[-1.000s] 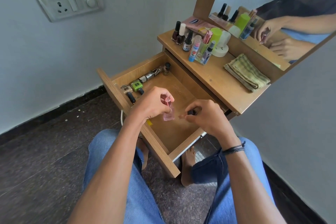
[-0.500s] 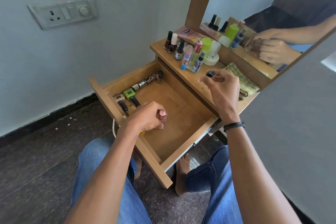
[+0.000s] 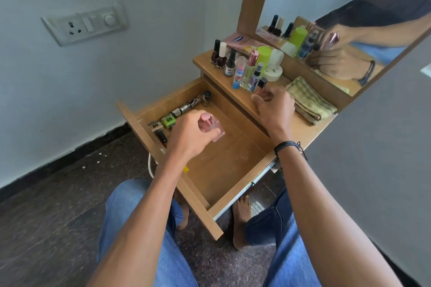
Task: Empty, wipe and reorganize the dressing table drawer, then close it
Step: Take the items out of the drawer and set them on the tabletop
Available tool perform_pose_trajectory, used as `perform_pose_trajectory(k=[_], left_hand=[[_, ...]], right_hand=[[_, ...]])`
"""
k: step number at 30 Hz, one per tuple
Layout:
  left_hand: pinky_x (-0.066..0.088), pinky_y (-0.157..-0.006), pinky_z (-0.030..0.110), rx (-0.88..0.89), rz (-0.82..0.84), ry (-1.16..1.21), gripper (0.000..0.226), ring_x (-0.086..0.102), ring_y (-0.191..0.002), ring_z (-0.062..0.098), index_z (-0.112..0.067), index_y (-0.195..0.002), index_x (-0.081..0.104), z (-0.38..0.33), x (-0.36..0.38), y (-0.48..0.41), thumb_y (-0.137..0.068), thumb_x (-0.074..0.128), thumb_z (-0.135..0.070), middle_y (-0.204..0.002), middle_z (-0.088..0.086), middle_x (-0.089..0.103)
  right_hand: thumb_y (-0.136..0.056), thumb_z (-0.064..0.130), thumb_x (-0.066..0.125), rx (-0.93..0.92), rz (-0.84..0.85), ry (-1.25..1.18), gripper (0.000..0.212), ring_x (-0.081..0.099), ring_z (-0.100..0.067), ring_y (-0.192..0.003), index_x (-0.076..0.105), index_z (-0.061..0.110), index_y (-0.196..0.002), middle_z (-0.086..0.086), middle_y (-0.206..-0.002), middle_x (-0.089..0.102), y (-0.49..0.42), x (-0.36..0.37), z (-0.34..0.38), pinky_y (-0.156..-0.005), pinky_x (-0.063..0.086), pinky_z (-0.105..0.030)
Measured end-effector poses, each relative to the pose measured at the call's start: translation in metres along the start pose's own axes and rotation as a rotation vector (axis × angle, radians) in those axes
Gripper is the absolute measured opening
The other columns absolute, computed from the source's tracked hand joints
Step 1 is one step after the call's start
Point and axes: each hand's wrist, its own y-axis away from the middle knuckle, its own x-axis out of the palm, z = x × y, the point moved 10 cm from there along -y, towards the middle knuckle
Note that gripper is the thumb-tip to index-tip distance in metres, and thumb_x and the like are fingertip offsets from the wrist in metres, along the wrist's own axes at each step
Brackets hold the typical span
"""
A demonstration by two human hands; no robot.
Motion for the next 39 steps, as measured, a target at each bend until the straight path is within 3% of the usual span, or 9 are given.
perform_pose_trajectory(k=[7,11,13,17,21,26,31,35,39], left_hand=[[0.046,-0.063,0.013,0.135,-0.212,0.105,0.023,0.065,-0.075,0.004,-0.016,-0.099,0.074,-0.071,-0.016,-0.023,-0.079,0.08,-0.026,-0.095,-0.004,0.071],[0.035,-0.052,0.005,0.185,-0.299,0.106,0.019,0.053,-0.059,-0.006,-0.028,-0.08,0.062,-0.103,-0.022,-0.041,-0.077,0.081,-0.027,-0.072,-0.017,0.058],[0.033,-0.053,0.006,0.209,-0.305,0.082,0.018,0.053,-0.06,-0.001,-0.027,-0.08,0.064,-0.113,-0.02,-0.05,-0.077,0.081,-0.027,-0.076,-0.01,0.063],[0.046,-0.06,0.019,0.199,-0.301,0.056,0.017,0.062,-0.07,0.009,-0.014,-0.089,0.074,-0.114,-0.008,-0.06,-0.078,0.081,-0.024,-0.086,-0.002,0.072],[0.032,-0.053,0.006,0.186,-0.315,0.022,0.018,0.053,-0.062,0.002,-0.019,-0.08,0.066,-0.106,0.007,-0.061,-0.077,0.081,-0.028,-0.08,-0.006,0.066],[0.047,-0.068,0.023,0.185,-0.324,0.006,0.027,0.062,-0.078,0.011,-0.014,-0.099,0.074,-0.105,0.017,-0.063,-0.078,0.083,-0.027,-0.095,-0.002,0.069],[0.048,-0.069,0.021,0.177,-0.342,0.018,0.035,0.062,-0.08,0.008,-0.013,-0.109,0.073,-0.107,0.021,-0.062,-0.078,0.084,-0.025,-0.1,-0.003,0.067],[0.06,-0.076,0.03,0.161,-0.336,0.092,0.041,0.064,-0.082,0.008,-0.01,-0.114,0.07,-0.103,0.023,-0.057,-0.077,0.086,-0.019,-0.108,-0.001,0.065],[0.056,-0.074,0.016,0.159,-0.327,0.146,0.05,0.063,-0.08,0.002,-0.012,-0.123,0.066,-0.094,0.018,-0.046,-0.078,0.086,-0.017,-0.118,0.0,0.061]], right_hand=[[-0.084,0.025,0.08,0.02,0.022,-0.034,0.009,0.065,-0.014,-0.081,0.071,0.027,-0.086,0.002,-0.088,0.069,0.0,0.003,-0.002,-0.07,0.052,-0.028],[-0.084,0.027,0.08,0.045,0.036,-0.051,0.012,0.066,-0.018,-0.085,0.075,0.021,-0.093,0.001,-0.091,0.07,0.0,0.004,-0.005,-0.08,0.057,-0.038],[-0.084,0.028,0.079,0.054,0.036,-0.051,0.012,0.066,-0.018,-0.084,0.075,0.02,-0.092,0.001,-0.09,0.07,0.0,0.003,-0.005,-0.079,0.057,-0.039],[-0.085,0.027,0.078,0.066,0.048,-0.063,0.014,0.067,-0.019,-0.088,0.075,0.019,-0.097,0.001,-0.092,0.071,0.0,0.003,-0.006,-0.081,0.057,-0.039],[-0.086,0.024,0.074,0.048,0.03,-0.055,0.015,0.068,-0.019,-0.09,0.077,0.018,-0.099,0.0,-0.095,0.073,0.001,0.001,-0.001,-0.078,0.054,-0.034],[-0.085,0.024,0.068,0.034,0.015,-0.052,0.013,0.066,-0.02,-0.088,0.076,0.021,-0.095,0.001,-0.093,0.073,0.002,-0.003,0.002,-0.075,0.053,-0.035],[-0.084,0.025,0.065,0.026,0.005,-0.078,0.018,0.065,-0.018,-0.088,0.075,0.02,-0.099,0.001,-0.096,0.072,0.005,-0.006,0.004,-0.074,0.052,-0.032],[-0.086,0.022,0.067,0.038,0.003,-0.074,0.021,0.067,-0.019,-0.092,0.075,0.019,-0.105,0.0,-0.101,0.074,0.005,-0.007,0.003,-0.078,0.054,-0.034],[-0.086,0.021,0.067,0.035,0.005,-0.056,0.029,0.064,-0.019,-0.098,0.073,0.017,-0.114,-0.001,-0.11,0.07,0.005,-0.007,0.0,-0.081,0.049,-0.03]])
